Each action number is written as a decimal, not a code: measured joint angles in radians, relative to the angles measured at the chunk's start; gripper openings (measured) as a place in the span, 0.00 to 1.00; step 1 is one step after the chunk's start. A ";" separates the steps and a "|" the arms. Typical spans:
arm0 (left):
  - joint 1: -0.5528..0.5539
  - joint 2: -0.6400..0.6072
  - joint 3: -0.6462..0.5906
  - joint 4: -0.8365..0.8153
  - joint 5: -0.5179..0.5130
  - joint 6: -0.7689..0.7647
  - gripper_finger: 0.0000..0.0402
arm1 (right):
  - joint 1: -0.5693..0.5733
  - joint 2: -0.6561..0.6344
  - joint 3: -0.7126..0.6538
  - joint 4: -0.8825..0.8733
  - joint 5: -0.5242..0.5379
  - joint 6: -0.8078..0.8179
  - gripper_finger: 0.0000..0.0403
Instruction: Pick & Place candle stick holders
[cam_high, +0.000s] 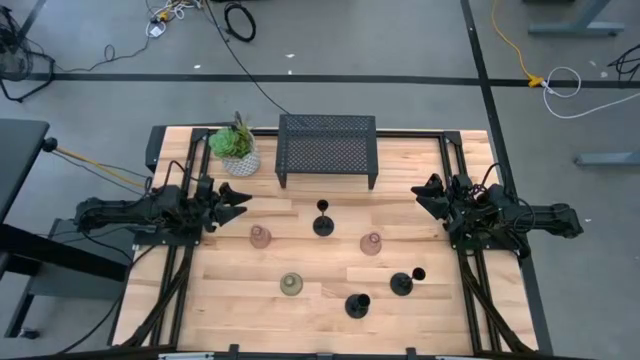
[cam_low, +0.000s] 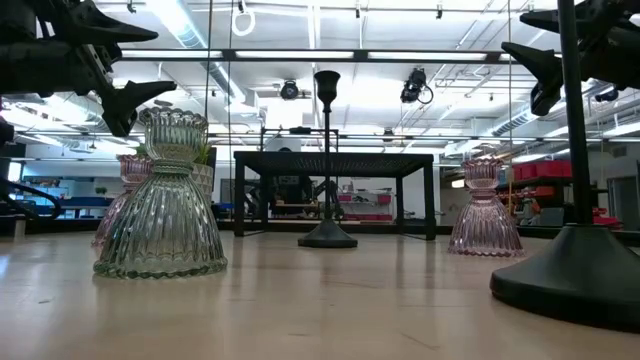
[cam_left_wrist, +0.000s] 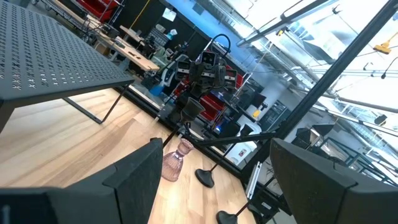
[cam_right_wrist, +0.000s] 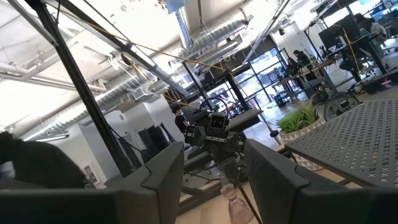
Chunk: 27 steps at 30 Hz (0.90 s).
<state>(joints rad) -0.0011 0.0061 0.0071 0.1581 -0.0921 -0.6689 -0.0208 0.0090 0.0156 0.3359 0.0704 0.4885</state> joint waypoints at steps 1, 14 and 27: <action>0.000 0.000 0.000 0.000 0.000 0.001 0.74 | 0.000 0.000 0.000 0.000 0.000 0.000 0.42; 0.000 0.000 0.000 0.002 -0.025 0.001 0.74 | 0.000 0.000 0.000 0.000 0.000 0.000 0.42; 0.000 0.000 0.000 0.005 -0.254 -0.028 0.74 | 0.000 0.000 0.000 0.106 0.076 0.015 0.42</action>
<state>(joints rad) -0.0012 0.0063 0.0071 0.1635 -0.3459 -0.6970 -0.0206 0.0086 0.0158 0.4417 0.1468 0.5036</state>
